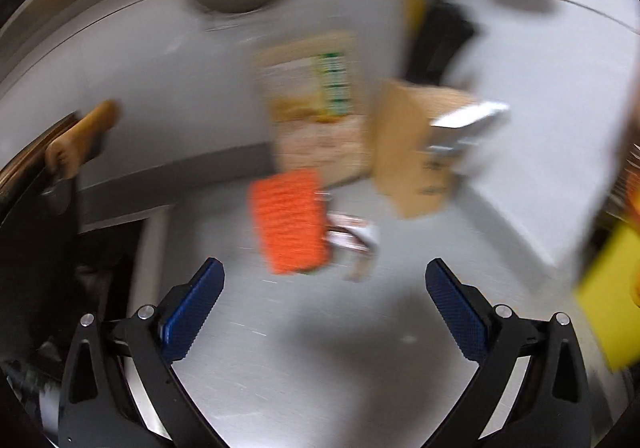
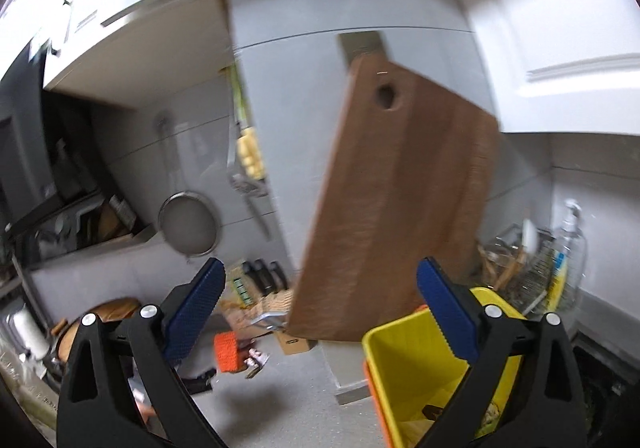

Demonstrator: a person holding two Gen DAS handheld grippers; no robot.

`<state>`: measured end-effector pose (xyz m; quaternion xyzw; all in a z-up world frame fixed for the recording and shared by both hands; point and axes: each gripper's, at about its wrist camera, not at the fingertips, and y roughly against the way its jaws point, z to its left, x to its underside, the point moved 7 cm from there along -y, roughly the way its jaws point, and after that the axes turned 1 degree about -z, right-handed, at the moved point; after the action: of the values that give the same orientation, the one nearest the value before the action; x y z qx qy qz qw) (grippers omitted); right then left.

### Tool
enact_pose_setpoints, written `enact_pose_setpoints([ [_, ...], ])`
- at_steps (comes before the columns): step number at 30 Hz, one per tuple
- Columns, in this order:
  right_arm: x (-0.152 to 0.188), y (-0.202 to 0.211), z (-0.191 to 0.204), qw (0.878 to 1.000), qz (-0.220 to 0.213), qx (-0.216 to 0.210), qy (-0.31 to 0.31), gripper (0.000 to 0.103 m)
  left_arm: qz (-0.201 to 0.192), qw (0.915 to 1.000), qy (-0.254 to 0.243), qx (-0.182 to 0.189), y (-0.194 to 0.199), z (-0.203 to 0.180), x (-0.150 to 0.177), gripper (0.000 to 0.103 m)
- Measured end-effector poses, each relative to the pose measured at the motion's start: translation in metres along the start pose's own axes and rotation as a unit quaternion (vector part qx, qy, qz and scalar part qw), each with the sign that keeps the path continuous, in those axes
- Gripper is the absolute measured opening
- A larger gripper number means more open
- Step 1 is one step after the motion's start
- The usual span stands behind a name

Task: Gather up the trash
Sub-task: 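Return the left tool to the floor and grasp the orange mesh net, then grasp the red snack packet with the right tool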

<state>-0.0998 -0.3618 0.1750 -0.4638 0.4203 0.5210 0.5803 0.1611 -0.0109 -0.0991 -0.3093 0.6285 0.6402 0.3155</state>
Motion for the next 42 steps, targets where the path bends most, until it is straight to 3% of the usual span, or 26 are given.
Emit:
enact_pose_setpoints([
  [4,-0.001,-0.002,0.022,0.999,0.000,-0.016,0.032,0.094,0.014,0.9990,0.014,-0.039,-0.049,0.019,-0.017,0.099],
  [11,0.002,0.013,0.026,0.999,0.008,0.005,0.039,0.094,0.076,0.9941,-0.028,-0.072,-0.139,0.012,-0.033,0.099],
  [19,0.006,0.032,0.020,0.999,0.010,0.043,0.031,0.094,0.119,0.9904,-0.017,-0.069,-0.175,0.020,-0.022,0.099],
  [22,0.007,0.032,0.021,0.998,0.011,0.044,0.032,0.094,0.134,0.9893,-0.003,-0.058,-0.182,0.022,-0.019,0.089],
  [23,0.007,0.031,0.022,0.999,0.012,0.042,0.032,0.094,0.144,0.9884,-0.001,-0.049,-0.184,0.022,-0.016,0.065],
  [24,0.007,0.029,0.025,0.999,0.013,0.038,0.034,0.094,0.155,0.9875,0.004,-0.031,-0.186,0.021,-0.013,0.049],
  [25,0.007,0.027,0.027,0.999,0.014,0.035,0.036,0.094,0.162,0.9866,0.006,-0.023,-0.185,0.021,-0.011,0.022],
  [26,0.008,0.024,0.029,0.999,0.015,0.030,0.039,0.094,0.162,0.9867,0.007,-0.013,-0.181,0.021,-0.009,0.016],
  [28,0.009,0.019,0.034,0.999,0.019,0.019,0.042,0.094,0.146,0.9891,0.017,-0.004,-0.167,0.024,-0.007,0.016],
  [30,0.012,0.012,0.042,0.999,0.024,0.004,0.049,0.094,0.120,0.9916,0.033,0.037,-0.136,0.023,-0.004,0.015],
  [32,0.018,0.002,0.050,0.998,0.034,-0.015,0.056,0.094,0.102,0.9929,0.025,0.055,-0.106,0.022,0.007,0.015],
  [38,0.057,-0.050,0.082,0.989,0.098,-0.079,0.080,0.094,0.112,0.9886,0.061,0.081,-0.035,0.038,0.060,0.015],
  [42,0.112,-0.104,0.119,0.971,0.162,-0.119,0.132,0.094,0.121,0.9888,0.041,0.077,-0.003,0.028,0.091,0.015],
])
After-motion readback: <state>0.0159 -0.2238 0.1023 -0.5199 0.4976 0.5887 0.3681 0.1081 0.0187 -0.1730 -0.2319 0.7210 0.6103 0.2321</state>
